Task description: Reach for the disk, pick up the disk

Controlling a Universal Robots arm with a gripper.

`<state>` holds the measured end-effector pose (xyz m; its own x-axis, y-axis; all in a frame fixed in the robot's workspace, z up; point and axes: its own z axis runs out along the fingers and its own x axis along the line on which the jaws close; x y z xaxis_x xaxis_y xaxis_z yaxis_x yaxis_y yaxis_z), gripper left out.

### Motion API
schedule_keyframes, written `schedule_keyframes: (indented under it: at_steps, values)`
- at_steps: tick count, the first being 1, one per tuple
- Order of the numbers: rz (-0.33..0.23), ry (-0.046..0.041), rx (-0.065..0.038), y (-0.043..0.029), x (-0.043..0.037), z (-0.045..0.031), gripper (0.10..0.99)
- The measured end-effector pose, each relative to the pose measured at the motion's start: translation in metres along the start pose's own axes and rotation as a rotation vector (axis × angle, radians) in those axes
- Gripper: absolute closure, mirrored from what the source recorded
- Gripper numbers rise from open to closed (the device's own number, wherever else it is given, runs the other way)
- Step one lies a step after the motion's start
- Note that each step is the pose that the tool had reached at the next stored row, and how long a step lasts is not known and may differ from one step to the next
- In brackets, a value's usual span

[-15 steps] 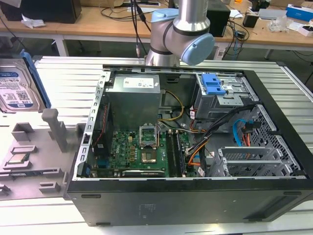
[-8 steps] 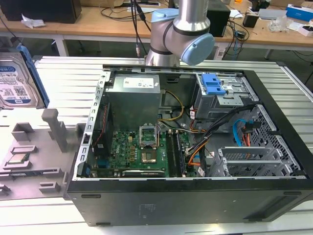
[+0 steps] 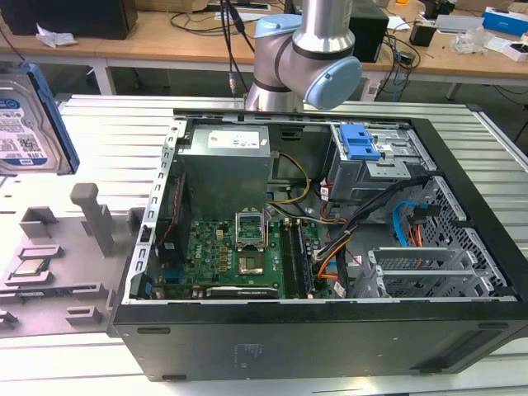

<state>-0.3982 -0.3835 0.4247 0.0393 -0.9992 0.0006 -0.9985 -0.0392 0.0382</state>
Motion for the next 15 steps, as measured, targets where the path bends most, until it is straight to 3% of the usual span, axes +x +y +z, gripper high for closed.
schedule_keyframes:
  at_steps: [15]
  values:
    - [0.000, 0.0000, 0.000, 0.0012, -0.0002, -0.0321, 0.722]
